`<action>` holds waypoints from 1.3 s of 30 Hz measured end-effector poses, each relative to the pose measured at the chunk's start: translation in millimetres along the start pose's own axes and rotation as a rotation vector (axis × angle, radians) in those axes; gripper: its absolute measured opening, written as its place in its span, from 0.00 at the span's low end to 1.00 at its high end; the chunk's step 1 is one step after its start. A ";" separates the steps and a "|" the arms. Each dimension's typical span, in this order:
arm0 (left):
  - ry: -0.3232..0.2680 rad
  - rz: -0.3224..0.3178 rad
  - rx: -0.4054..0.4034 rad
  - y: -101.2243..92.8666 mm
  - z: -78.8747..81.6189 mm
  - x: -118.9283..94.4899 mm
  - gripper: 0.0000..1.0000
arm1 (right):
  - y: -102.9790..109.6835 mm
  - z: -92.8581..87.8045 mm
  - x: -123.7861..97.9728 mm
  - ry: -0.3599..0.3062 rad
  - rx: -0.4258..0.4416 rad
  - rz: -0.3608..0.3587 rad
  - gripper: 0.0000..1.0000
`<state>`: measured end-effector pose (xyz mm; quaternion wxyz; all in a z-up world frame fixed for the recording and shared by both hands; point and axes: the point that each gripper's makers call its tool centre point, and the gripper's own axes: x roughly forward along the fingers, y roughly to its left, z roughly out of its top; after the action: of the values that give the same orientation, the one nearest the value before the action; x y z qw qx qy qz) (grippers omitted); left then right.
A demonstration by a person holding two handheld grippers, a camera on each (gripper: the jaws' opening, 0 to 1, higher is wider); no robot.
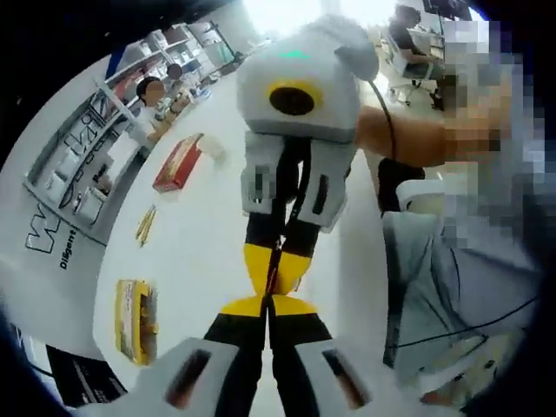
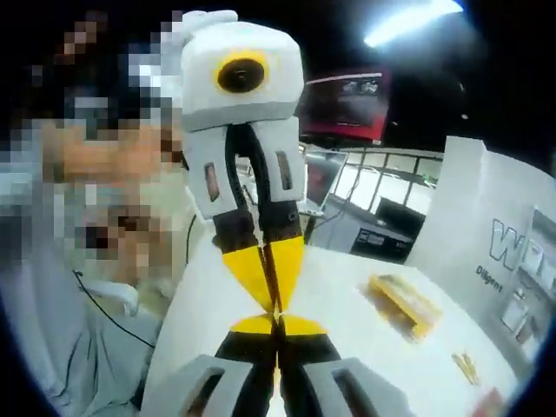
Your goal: Tear open the coffee pouch, take out the coffee, and pour the coffee from the pouch into the cup
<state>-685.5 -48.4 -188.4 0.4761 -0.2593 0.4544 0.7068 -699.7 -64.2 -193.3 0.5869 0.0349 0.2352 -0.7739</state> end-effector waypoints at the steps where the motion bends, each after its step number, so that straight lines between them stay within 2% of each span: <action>1: 0.016 -0.007 -0.020 -1.2 -1.1 0.2 0.02 | 0.5 -0.5 0.3 0.003 -0.004 -0.001 0.00; 4: -0.011 0.025 -0.014 4.4 3.1 -0.3 0.01 | -5.8 -0.1 -4.5 -0.018 -0.018 -0.056 0.00; 6: -0.081 0.043 -0.118 6.5 8.0 -2.0 0.01 | -6.8 1.0 -8.3 -0.049 -0.017 -0.073 0.00; 7: -0.099 0.041 -0.128 6.4 8.6 -2.3 0.00 | -7.9 0.7 -9.3 -0.059 -0.016 -0.079 0.00; 9: -0.178 0.056 -0.221 10.8 11.0 -2.7 0.00 | -10.8 2.1 -11.3 -0.077 -0.017 -0.115 0.00; 11: -0.232 0.055 -0.264 12.5 11.9 -2.3 0.00 | -12.4 0.7 -13.2 -0.089 -0.027 -0.144 0.00; 17: -0.481 0.024 -0.453 17.4 15.9 -11.5 0.00 | -20.0 9.3 -19.2 -0.258 0.050 -0.200 0.00; 18: -0.520 0.023 -0.496 18.6 15.7 -12.5 0.00 | -20.5 9.8 -19.6 -0.269 0.053 -0.205 0.00; 20: -0.587 0.026 -0.526 20.1 15.4 -14.6 0.00 | -21.5 10.7 -19.1 -0.291 0.062 -0.215 0.00; 21: -0.636 0.018 -0.585 21.7 14.0 -15.7 0.00 | -22.6 12.0 -18.5 -0.313 0.071 -0.225 0.00; 23: -0.720 0.013 -0.641 31.0 8.7 -19.1 0.00 | -24.6 14.1 -17.8 -0.353 0.095 -0.237 0.00; 24: -0.748 0.023 -0.662 27.6 13.8 -11.3 0.00 | -25.5 14.0 -17.2 -0.363 0.104 -0.241 0.00; 26: -0.767 0.036 -0.675 29.3 11.6 -9.1 0.00 | -26.4 12.6 -14.5 -0.369 0.109 -0.253 0.00; 28: -0.818 0.045 -0.705 30.6 12.5 -10.9 0.00 | -27.7 13.4 -14.0 -0.388 0.128 -0.261 0.00; 30: -0.875 0.063 -0.758 35.0 11.7 -14.3 0.00 | -30.6 14.7 -14.7 -0.411 0.144 -0.292 0.00; 31: -0.913 0.047 -0.780 35.2 13.7 -16.0 0.00 | -28.9 17.7 -15.1 -0.435 0.159 -0.288 0.00; 32: -0.956 0.059 -0.794 42.9 12.7 -21.5 0.00 | -30.5 19.0 -16.3 -0.449 0.171 -0.302 0.00; 33: -0.953 0.069 -0.809 43.0 10.3 -19.9 0.00 | -32.5 18.0 -14.9 -0.445 0.175 -0.320 0.00; 34: -0.979 0.096 -0.812 45.4 10.2 -19.6 0.00 | -33.2 17.9 -14.3 -0.448 0.173 -0.331 0.00; 36: -1.015 0.102 -0.833 38.2 9.7 -21.0 0.00 | -33.1 17.9 -15.1 -0.471 0.199 -0.331 0.00; 37: -1.009 0.103 -0.837 37.2 8.3 -19.8 0.00 | -33.3 17.2 -14.7 -0.472 0.207 -0.333 0.00; 39: -1.042 0.131 -0.861 43.9 8.7 -23.8 0.00 | -34.4 18.6 -14.8 -0.490 0.223 -0.344 0.00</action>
<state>-715.0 -56.9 -148.1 0.4436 -0.0232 -0.1417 0.8847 -722.8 -51.7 -160.8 0.4791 -0.1287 0.0027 -0.8683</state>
